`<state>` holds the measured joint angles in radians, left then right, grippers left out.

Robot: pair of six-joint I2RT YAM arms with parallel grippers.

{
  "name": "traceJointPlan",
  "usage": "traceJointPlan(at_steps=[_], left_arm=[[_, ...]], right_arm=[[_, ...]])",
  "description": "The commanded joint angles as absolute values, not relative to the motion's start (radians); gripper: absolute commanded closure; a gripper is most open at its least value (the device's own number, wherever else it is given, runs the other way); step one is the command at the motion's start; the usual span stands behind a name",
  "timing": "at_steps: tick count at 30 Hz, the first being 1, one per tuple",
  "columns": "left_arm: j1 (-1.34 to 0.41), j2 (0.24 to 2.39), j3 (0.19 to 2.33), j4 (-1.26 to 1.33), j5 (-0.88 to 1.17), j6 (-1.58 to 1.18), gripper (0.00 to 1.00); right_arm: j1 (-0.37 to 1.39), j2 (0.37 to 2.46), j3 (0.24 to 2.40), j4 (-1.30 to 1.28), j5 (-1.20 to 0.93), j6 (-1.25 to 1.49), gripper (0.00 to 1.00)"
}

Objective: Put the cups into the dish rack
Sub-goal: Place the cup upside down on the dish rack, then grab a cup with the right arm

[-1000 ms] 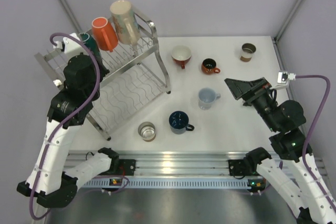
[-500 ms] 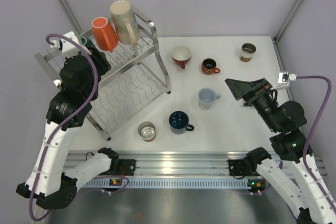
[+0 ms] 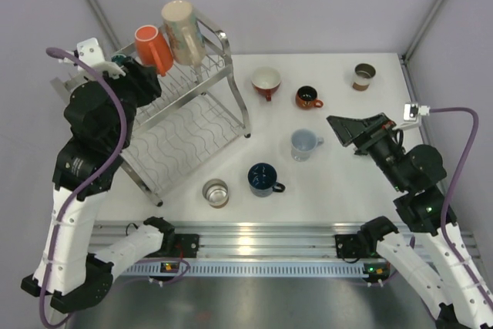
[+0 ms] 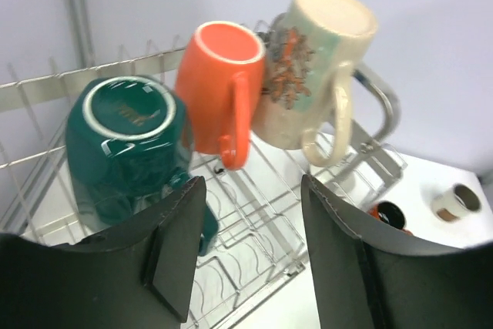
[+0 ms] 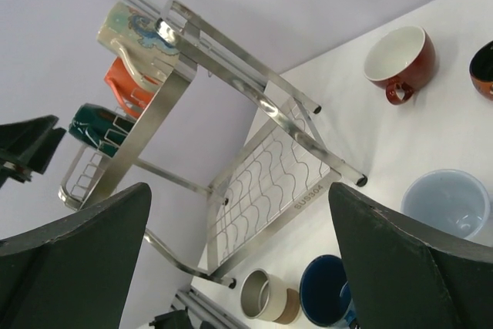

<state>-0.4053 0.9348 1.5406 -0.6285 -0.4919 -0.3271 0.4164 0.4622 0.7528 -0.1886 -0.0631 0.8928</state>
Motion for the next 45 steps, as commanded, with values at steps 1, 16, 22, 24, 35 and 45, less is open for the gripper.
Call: traceJointPlan(at_steps=[1, 16, 22, 24, 35, 45], left_arm=[[-0.403, 0.957, 1.621, -0.571, -0.318, -0.266, 0.41], [-0.451, 1.146, 1.672, -0.637, 0.074, -0.304, 0.02], [-0.621, 1.146, 1.648, -0.638, -0.041, -0.282, 0.02], [-0.719, 1.147, 1.638, -0.638, -0.086, -0.278, 0.02], [-0.998, 1.190, 1.499, -0.630, -0.139, -0.359, 0.02], [-1.051, 1.077, 1.353, -0.583, -0.121, -0.400, 0.02]], right_arm=[[0.416, 0.497, 0.778, -0.160, -0.098, 0.862, 0.01], [0.414, 0.710, 0.936, -0.468, -0.005, 0.672, 0.01], [0.414, 0.764, 0.905, -0.477, -0.070, 0.615, 0.02], [0.414, 0.796, 0.891, -0.476, -0.116, 0.581, 0.05], [0.495, 0.920, 0.770, -0.454, -0.011, 0.633, 0.20], [0.466, 1.152, 0.902, -0.535, 0.164, 0.696, 0.37]])
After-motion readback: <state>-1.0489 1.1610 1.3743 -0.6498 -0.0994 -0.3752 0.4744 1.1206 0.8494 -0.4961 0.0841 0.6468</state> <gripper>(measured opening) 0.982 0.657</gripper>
